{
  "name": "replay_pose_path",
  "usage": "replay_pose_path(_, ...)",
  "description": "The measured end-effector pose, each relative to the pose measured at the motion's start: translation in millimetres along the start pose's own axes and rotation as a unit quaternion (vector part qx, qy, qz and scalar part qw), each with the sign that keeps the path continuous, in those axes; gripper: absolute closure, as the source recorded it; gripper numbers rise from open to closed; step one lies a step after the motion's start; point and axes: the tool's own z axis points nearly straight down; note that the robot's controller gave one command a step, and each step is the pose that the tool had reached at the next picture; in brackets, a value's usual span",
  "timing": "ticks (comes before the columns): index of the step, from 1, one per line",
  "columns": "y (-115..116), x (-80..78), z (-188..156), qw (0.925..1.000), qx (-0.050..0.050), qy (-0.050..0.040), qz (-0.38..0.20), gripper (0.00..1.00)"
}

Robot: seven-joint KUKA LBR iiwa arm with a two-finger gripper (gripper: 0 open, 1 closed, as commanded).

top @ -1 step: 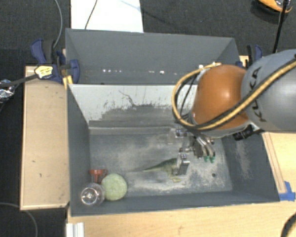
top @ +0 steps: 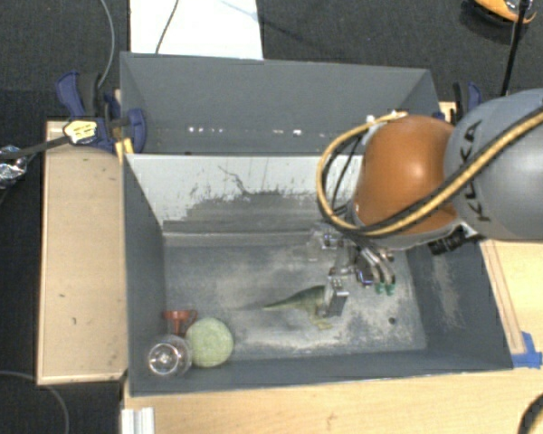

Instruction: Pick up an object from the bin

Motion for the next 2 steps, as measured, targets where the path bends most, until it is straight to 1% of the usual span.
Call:
replay_pose_path(1,-8.1,-6.0,43.7,0.9999,-0.001,-0.0026,0.011,0.00)
replay_pose_path(2,2.6,-19.1,89.9,0.9981,0.000,0.0016,-0.061,1.00)
